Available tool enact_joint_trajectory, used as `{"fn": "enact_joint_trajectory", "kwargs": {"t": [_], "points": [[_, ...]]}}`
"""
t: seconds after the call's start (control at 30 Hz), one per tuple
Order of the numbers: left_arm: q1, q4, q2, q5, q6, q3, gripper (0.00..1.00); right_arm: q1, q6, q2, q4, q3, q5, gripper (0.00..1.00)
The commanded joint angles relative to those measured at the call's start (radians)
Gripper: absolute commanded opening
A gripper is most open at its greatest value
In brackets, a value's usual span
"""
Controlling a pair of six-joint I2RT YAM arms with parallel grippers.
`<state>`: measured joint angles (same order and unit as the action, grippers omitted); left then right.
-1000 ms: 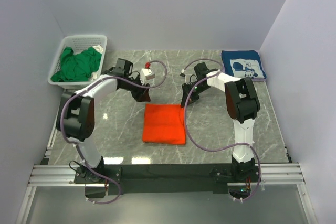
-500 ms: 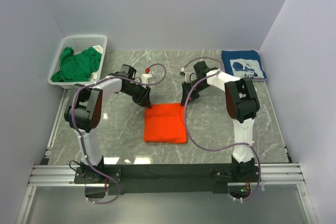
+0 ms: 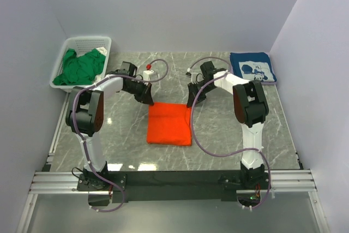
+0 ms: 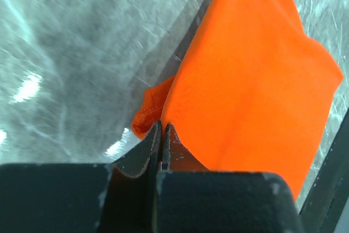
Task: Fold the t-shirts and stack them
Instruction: Fold the tshirt
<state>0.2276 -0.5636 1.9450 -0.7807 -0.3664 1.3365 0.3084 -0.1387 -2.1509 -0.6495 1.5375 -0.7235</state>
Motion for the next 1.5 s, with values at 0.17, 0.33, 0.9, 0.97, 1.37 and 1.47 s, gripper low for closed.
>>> {"fn": "enact_joint_trajectory", "kwargs": {"t": [0.17, 0.33, 0.9, 0.97, 1.37, 1.47], "points": [[-0.010, 0.056, 0.055, 0.072, 0.027, 0.064, 0.01, 0.011, 0.011, -0.040, 0.013, 0.076, 0.068, 0.00], [-0.010, 0.100, 0.121, 0.141, 0.049, 0.116, 0.01, 0.009, 0.042, -0.070, 0.005, 0.160, 0.153, 0.00], [-0.086, 0.244, -0.175, -0.035, 0.460, 0.023, 0.50, -0.017, 0.226, 0.264, 0.147, 0.055, -0.040, 0.53], [-0.083, 0.293, -0.163, -0.148, 0.608, -0.023, 0.47, -0.003, 0.322, 0.249, 0.191, 0.024, -0.153, 0.43], [-0.010, 0.713, 0.055, -0.108, 0.972, -0.228, 0.37, 0.021, 0.458, -0.012, 0.350, -0.062, -0.176, 0.44], [-0.030, 0.686, 0.146, -0.084, 0.940, -0.198, 0.36, 0.002, 0.449, -0.084, 0.326, -0.007, -0.116, 0.44]]}}
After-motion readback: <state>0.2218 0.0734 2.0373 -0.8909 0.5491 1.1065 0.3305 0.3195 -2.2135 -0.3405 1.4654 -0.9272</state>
